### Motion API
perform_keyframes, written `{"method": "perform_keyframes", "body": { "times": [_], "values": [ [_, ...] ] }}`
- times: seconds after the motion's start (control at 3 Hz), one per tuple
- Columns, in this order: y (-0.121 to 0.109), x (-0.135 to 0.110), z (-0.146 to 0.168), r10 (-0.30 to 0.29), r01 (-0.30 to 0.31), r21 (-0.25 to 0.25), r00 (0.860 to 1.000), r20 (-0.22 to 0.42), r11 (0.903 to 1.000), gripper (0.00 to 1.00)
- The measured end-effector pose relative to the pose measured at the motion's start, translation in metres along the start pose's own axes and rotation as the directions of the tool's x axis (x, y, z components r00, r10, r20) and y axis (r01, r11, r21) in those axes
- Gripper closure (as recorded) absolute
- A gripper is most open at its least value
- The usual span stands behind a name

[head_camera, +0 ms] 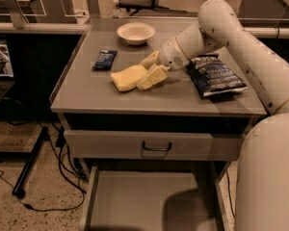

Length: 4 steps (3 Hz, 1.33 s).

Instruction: Place sponge into middle drawer

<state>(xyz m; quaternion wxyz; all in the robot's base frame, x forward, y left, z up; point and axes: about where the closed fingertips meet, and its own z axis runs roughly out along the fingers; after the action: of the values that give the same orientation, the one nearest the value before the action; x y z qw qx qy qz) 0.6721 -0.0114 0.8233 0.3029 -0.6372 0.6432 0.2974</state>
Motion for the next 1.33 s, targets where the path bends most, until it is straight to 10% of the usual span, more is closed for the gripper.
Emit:
{"method": "perform_keyframes", "body": {
  "times": [1.33],
  "values": [
    [0.005,-0.028,-0.022,-0.053,0.052,0.077,0.999,0.008,0.9957,1.0]
  ]
}}
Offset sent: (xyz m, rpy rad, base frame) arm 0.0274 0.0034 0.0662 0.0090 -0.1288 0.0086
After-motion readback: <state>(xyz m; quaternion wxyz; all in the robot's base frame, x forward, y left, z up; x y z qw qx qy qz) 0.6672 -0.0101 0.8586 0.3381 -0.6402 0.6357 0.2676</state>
